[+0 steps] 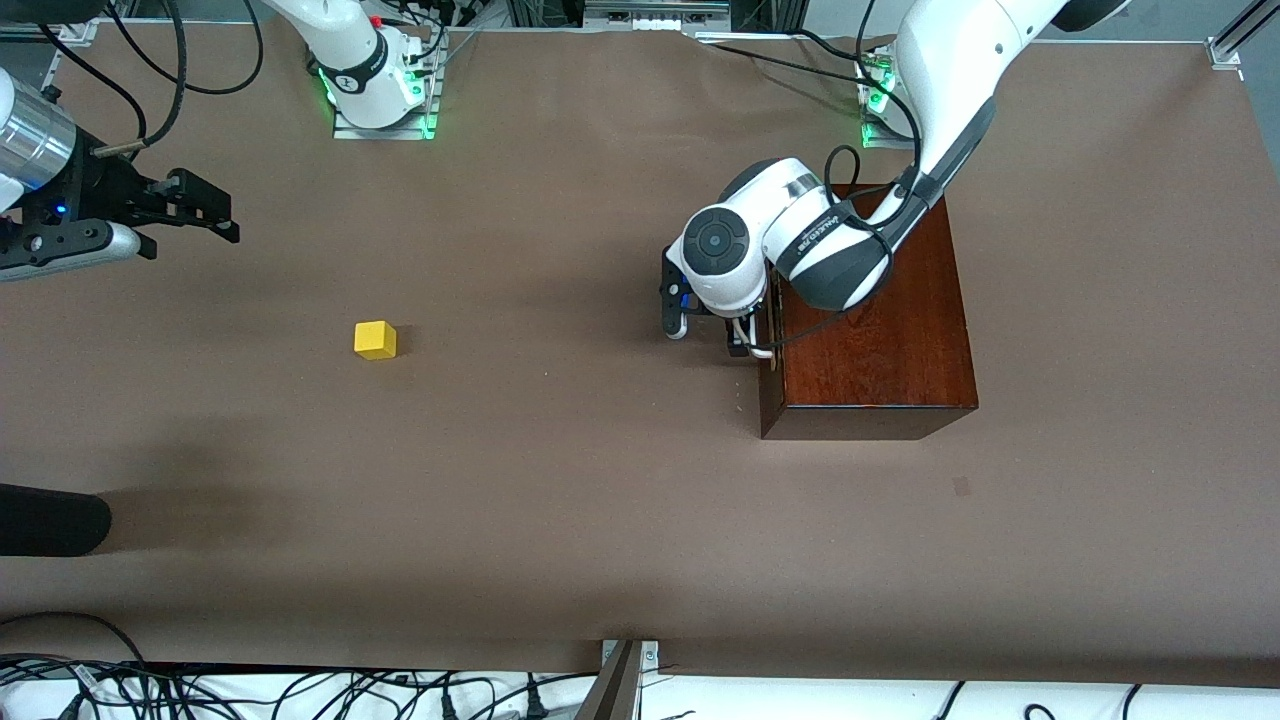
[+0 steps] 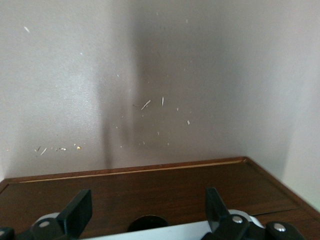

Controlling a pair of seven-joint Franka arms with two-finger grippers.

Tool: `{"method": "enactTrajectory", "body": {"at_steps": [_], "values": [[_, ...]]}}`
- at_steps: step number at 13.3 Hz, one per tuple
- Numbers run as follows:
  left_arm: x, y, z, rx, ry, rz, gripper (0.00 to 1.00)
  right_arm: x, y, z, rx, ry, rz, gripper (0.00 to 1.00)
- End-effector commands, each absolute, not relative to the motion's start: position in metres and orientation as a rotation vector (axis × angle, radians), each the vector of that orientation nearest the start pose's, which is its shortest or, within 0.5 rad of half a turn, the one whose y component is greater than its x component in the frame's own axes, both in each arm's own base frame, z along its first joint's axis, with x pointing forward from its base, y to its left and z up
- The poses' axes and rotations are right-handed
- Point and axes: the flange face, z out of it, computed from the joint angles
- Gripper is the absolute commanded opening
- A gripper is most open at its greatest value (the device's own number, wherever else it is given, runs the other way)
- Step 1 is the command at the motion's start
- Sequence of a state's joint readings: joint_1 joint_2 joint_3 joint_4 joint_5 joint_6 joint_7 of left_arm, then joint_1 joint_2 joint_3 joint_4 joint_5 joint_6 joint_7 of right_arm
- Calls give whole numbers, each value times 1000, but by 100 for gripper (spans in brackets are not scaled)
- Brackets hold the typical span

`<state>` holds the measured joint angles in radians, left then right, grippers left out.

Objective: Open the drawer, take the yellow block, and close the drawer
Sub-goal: 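Push the drawer fully shut with the left gripper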

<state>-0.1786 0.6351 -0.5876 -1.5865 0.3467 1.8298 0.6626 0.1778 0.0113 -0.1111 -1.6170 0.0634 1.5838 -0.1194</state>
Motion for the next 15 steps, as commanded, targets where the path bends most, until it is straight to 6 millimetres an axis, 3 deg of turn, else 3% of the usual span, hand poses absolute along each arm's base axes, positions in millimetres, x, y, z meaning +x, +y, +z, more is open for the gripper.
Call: {"method": "enactTrajectory", "body": {"at_steps": [1,5,7,9,11,13,15], "values": [[522,-395,352,-2407,2020,427,100,562,49,600,-3090,-306,82,100],[502,-380,447,-2577,1622,414,100,561,48,602,-3125,-308,82,100],[506,-357,485,-2594,1512,428,100,561,48,604,-3126,-303,74,100],[545,-304,517,-2691,1385,351,100,560,48,609,-3126,-313,70,100],[585,-232,548,-2814,1199,254,100,565,43,613,-3115,-307,78,100],[608,-167,560,-2891,1041,224,100,565,43,615,-3123,-305,74,100],[620,-114,565,-2951,914,215,100,565,42,619,-3125,-306,62,100]]}}
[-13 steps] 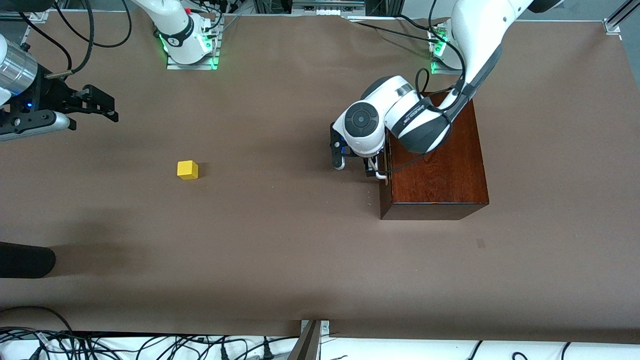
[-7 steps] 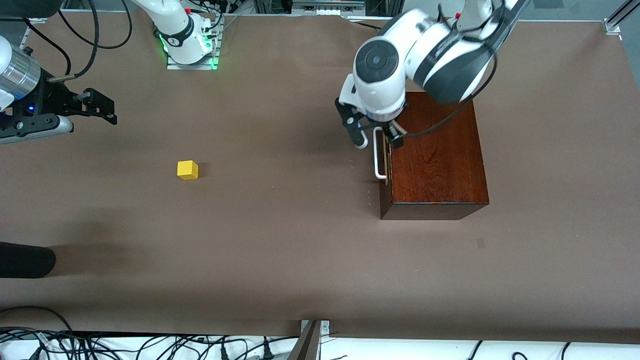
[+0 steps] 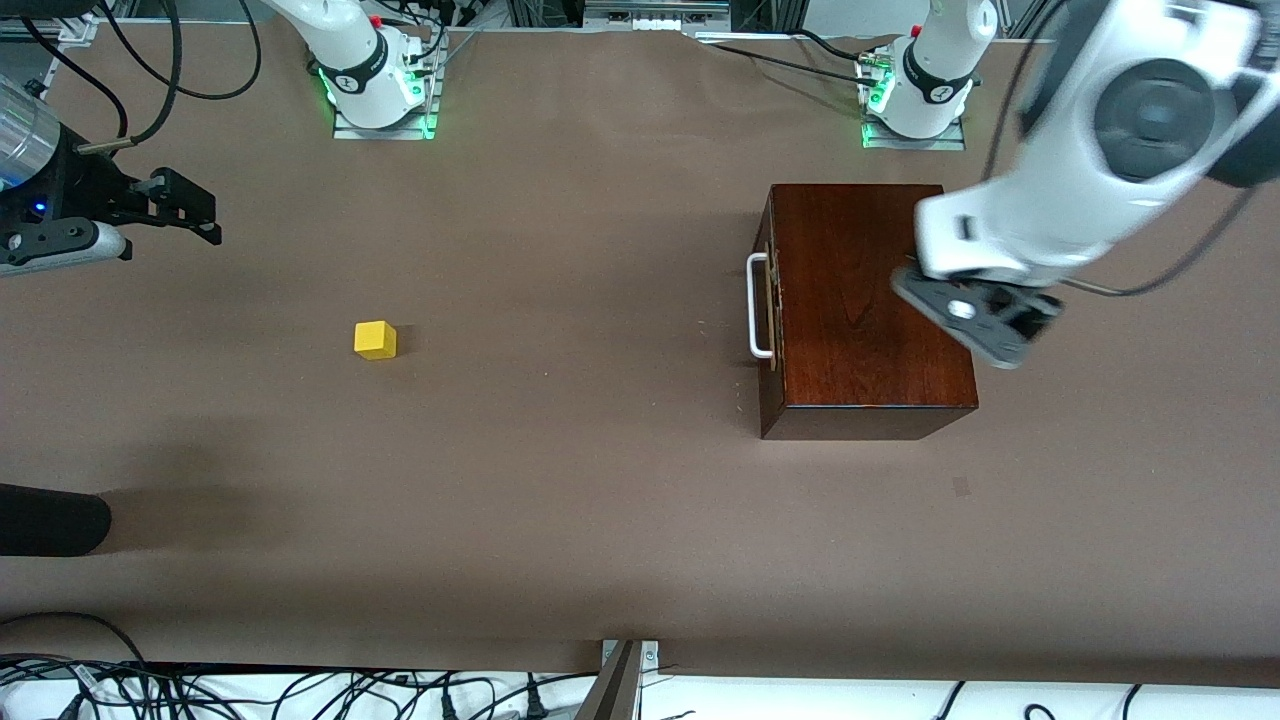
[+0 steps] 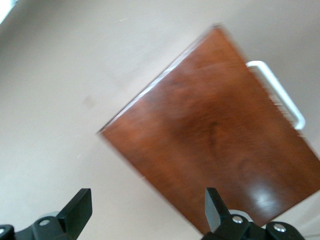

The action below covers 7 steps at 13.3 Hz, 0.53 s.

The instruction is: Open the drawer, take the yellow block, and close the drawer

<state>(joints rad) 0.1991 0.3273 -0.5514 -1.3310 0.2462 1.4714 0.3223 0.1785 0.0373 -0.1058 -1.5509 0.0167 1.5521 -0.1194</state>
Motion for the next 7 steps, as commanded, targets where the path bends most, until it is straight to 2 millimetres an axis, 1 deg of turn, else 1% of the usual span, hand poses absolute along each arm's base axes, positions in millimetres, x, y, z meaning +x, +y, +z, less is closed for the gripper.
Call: {"method": "enactTrajectory", "body": {"at_steps": [1,2,3,5,6,7], "values": [[617,-93,577,-2958,844,181,100,565,47,619,-3131,-306,62,100],[613,-85,586,-2954,779,172,100,565,49,619,-3131,-306,53,100],[610,-80,590,-2974,676,166,100,566,52,619,-3128,-311,46,100],[596,-67,593,-3081,447,165,100,566,51,620,-3130,-308,43,100],[588,-62,595,-3085,406,150,100,566,51,619,-3130,-316,46,100],[577,-50,594,-3084,368,138,100,566,50,619,-3132,-313,48,100]]}}
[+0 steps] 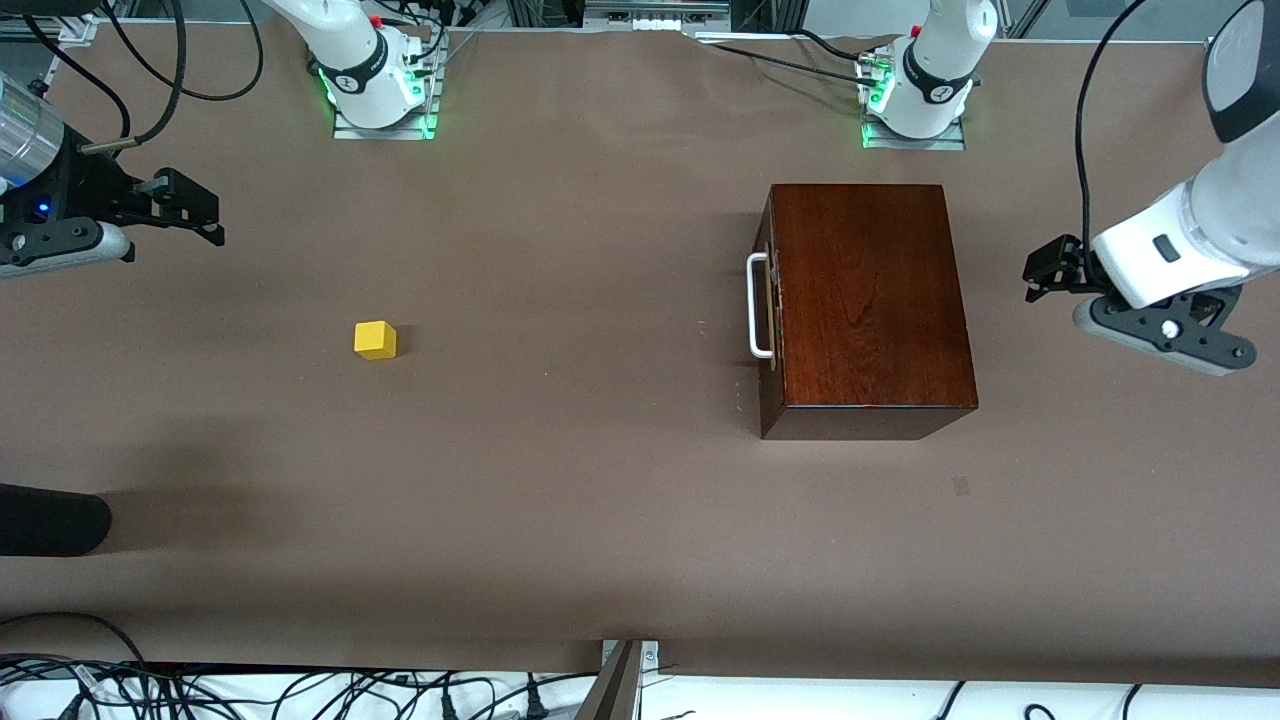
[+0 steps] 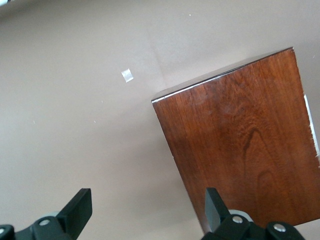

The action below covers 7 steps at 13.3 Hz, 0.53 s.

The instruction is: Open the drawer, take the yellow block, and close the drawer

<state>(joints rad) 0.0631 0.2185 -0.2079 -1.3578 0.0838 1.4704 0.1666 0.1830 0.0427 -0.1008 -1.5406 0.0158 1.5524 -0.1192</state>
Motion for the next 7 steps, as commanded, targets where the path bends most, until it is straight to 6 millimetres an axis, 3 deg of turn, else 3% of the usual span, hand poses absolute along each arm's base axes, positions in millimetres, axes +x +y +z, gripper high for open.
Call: {"method": "enactTrajectory", "body": {"at_steps": [1,2,4,5,7], "values": [[564,-35,591,-3093,321,116,100,565,48,619,-3132,-313,53,100],[548,-19,591,-3127,270,97,100,565,47,619,-3132,-311,55,100],[525,-6,585,-3131,140,123,100,566,48,619,-3132,-316,53,100],[517,0,580,-3124,36,130,100,566,48,619,-3132,-318,50,100],[516,-3,582,-3069,59,148,100,565,48,620,-3131,-318,53,100]]}}
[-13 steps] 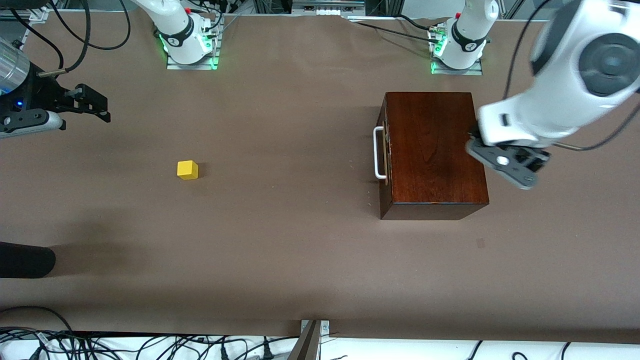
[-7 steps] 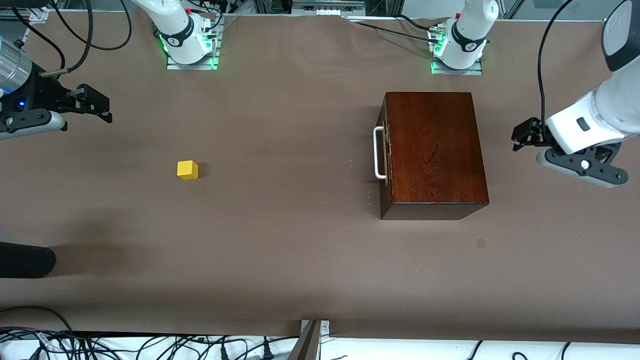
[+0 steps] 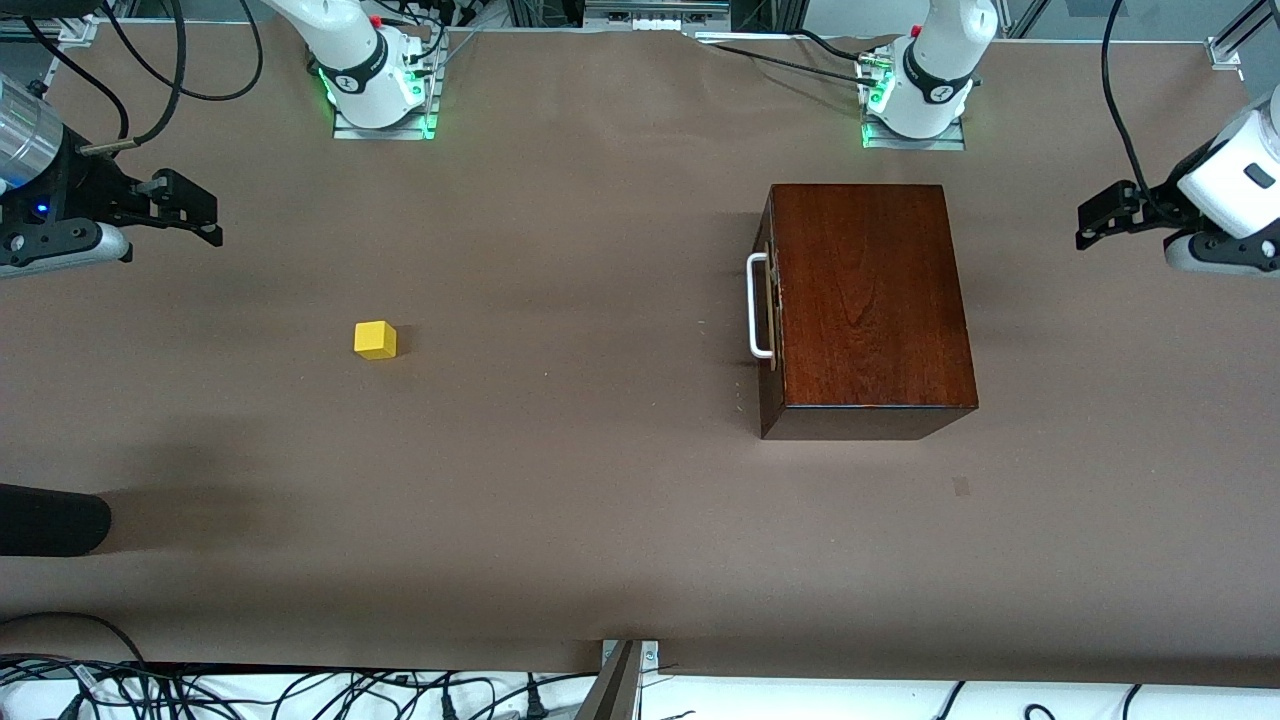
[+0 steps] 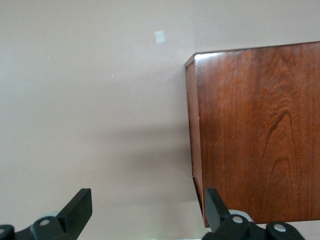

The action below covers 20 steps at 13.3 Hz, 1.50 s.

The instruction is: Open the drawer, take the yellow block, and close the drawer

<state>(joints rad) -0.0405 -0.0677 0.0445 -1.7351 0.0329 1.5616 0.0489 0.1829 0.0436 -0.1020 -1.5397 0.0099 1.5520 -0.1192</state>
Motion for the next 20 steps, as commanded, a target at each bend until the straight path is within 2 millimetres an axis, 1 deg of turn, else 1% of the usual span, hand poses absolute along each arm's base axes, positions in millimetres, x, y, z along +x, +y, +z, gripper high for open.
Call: {"method": "enactTrajectory", "body": {"at_steps": [1,3,6,7,9,12,14,20], "values": [[514,-5,581,-3058,68,165,100,565,48,619,-3132,-318,53,100],[517,-9,583,-3056,73,146,100,565,48,619,-3131,-321,55,100],[533,-18,590,-3070,107,98,100,566,48,619,-3131,-321,50,100],[535,-33,594,-3069,149,80,100,565,48,619,-3131,-321,53,100],[543,-45,598,-3067,177,57,100,565,48,620,-3131,-318,53,100],[565,-47,596,-3096,162,48,100,565,48,619,-3131,-318,55,100],[566,-47,593,-3135,133,58,100,565,48,619,-3131,-318,55,100],[563,-48,594,-3117,157,71,100,566,46,619,-3132,-313,55,100]]}}
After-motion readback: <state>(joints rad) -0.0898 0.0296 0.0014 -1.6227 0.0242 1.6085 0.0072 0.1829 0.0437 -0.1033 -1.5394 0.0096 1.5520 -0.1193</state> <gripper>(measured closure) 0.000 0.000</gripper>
